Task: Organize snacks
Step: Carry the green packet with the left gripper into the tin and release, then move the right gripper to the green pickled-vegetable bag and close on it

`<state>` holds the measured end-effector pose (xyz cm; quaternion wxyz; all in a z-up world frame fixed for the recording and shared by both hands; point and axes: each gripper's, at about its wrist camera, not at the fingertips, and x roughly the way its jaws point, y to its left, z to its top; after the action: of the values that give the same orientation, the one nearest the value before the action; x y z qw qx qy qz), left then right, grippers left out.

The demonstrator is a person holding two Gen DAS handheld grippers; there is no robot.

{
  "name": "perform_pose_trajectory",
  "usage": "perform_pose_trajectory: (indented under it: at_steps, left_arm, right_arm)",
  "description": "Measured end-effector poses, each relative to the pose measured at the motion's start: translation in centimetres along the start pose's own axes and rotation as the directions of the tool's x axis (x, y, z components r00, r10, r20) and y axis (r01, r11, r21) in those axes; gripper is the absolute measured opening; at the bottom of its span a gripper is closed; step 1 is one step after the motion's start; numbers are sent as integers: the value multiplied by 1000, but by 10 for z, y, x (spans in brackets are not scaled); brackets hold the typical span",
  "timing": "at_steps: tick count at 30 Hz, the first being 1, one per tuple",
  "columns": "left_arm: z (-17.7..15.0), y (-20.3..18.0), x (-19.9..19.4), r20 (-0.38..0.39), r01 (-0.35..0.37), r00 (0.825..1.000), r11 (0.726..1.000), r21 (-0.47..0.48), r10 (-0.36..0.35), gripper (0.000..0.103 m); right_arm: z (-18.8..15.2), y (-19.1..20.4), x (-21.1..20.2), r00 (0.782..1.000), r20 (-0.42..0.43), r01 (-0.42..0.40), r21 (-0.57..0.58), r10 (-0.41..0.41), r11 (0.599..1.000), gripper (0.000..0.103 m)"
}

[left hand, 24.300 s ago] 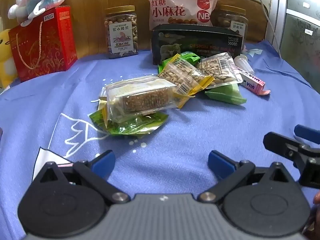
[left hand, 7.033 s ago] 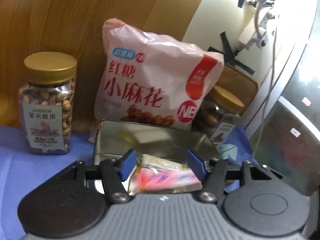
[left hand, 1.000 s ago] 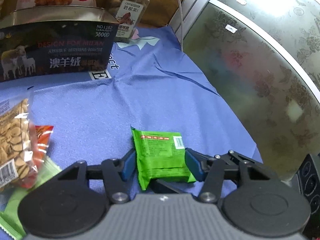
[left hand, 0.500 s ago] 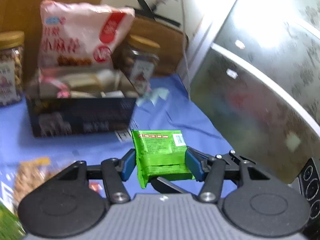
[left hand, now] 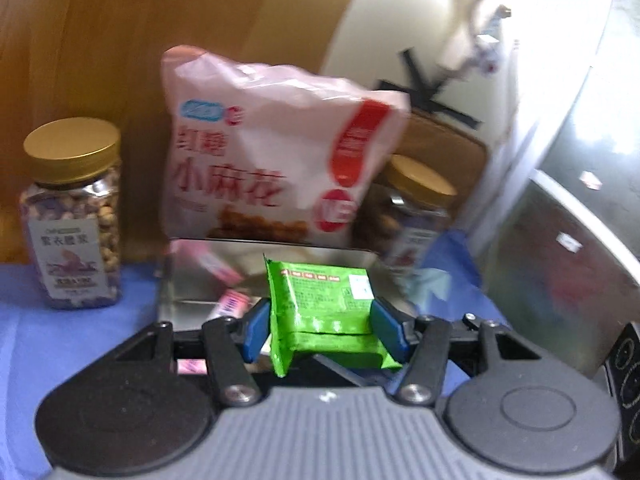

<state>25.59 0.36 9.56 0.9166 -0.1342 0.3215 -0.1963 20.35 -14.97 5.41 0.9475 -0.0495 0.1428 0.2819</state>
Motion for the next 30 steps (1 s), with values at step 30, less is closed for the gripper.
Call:
perform_pose_trajectory:
  at_steps: [30]
  left_arm:
    - [-162,133,-166,23,-119,991,933,-339,134,62]
  right_arm:
    - [-51,102,-82,956,-93,-271,101,280,957,74]
